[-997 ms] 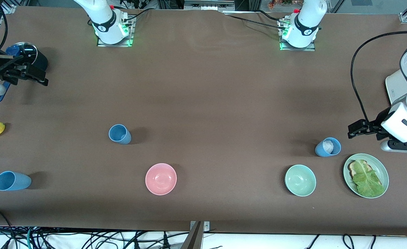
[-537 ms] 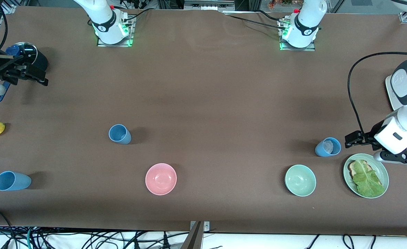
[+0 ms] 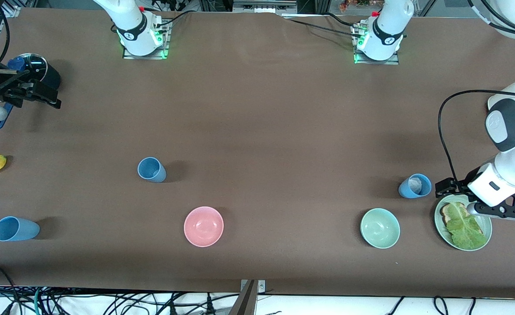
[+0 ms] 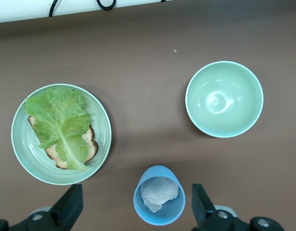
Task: Stack blue cups with both arms
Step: 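Lower the open left gripper around the blue cup's rim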
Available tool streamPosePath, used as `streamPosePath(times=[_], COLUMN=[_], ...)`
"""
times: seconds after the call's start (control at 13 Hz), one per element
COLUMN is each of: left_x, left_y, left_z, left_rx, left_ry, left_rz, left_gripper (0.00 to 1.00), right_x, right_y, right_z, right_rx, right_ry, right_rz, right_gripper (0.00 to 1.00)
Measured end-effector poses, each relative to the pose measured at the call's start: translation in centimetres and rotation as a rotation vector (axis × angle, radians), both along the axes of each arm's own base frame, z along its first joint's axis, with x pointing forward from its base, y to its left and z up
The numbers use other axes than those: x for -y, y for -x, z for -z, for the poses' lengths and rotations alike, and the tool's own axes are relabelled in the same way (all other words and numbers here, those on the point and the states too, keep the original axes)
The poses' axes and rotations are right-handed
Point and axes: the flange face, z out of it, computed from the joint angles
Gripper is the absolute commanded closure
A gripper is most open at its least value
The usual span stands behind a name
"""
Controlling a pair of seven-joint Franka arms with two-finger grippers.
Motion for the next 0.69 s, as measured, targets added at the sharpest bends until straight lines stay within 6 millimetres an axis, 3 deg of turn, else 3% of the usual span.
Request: streamPosePath(times=[0.38,0.69], left_x=[0.1,-0.4], left_y=[0.8,1.6], left_z=[4.2,6.4], left_rx=[-0.016,-0.023], left_ry=[-0.005,-0.014], left_rz=[0.042,0.073], left_gripper=[0.00,0.00], right_x=[0.0,0.0], right_y=[0.0,0.0], right_z=[0.0,0.0], right_rx=[0.000,0.000], right_ry=[0.000,0.000], right_rz=[0.000,0.000], right_gripper=[0.00,0.00])
